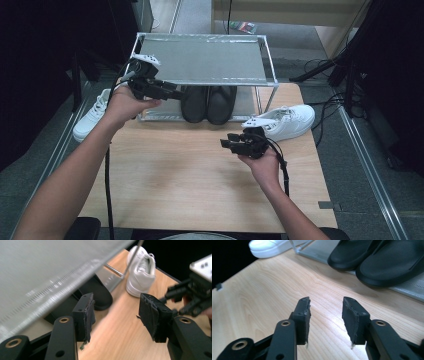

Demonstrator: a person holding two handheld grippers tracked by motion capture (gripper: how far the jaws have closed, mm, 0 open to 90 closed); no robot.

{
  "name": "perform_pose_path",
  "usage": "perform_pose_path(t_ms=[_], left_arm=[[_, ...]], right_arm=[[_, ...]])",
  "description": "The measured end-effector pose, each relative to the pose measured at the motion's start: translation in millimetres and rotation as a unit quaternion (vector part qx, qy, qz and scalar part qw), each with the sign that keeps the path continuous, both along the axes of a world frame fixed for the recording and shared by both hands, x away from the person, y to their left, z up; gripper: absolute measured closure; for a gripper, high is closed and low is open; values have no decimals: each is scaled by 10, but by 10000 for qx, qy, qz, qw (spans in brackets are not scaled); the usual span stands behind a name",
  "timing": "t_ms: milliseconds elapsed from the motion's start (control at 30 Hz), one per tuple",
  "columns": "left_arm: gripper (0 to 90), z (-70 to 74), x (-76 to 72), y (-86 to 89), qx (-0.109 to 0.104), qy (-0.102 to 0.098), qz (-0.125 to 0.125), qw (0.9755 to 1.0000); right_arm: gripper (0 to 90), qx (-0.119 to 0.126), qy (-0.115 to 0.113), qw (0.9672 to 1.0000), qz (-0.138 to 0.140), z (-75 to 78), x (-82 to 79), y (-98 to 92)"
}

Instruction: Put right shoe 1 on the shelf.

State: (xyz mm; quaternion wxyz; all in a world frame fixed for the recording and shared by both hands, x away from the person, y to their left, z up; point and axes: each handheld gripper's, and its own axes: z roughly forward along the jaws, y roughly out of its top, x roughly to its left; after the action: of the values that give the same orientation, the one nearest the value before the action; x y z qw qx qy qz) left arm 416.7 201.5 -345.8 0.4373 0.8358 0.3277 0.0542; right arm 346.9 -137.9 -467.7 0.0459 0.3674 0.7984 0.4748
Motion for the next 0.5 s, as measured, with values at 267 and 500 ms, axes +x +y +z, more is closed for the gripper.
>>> perform_pose_path(t_ms=[267, 500], left_arm=[[452, -244, -207, 76, -36, 13, -31, 10000], [459, -473, -395, 181, -92, -41, -38, 9999]], right_arm=[[564, 0, -129, 9998, 159, 73, -139, -99], [550, -75, -212, 9994, 254, 81, -204, -167]])
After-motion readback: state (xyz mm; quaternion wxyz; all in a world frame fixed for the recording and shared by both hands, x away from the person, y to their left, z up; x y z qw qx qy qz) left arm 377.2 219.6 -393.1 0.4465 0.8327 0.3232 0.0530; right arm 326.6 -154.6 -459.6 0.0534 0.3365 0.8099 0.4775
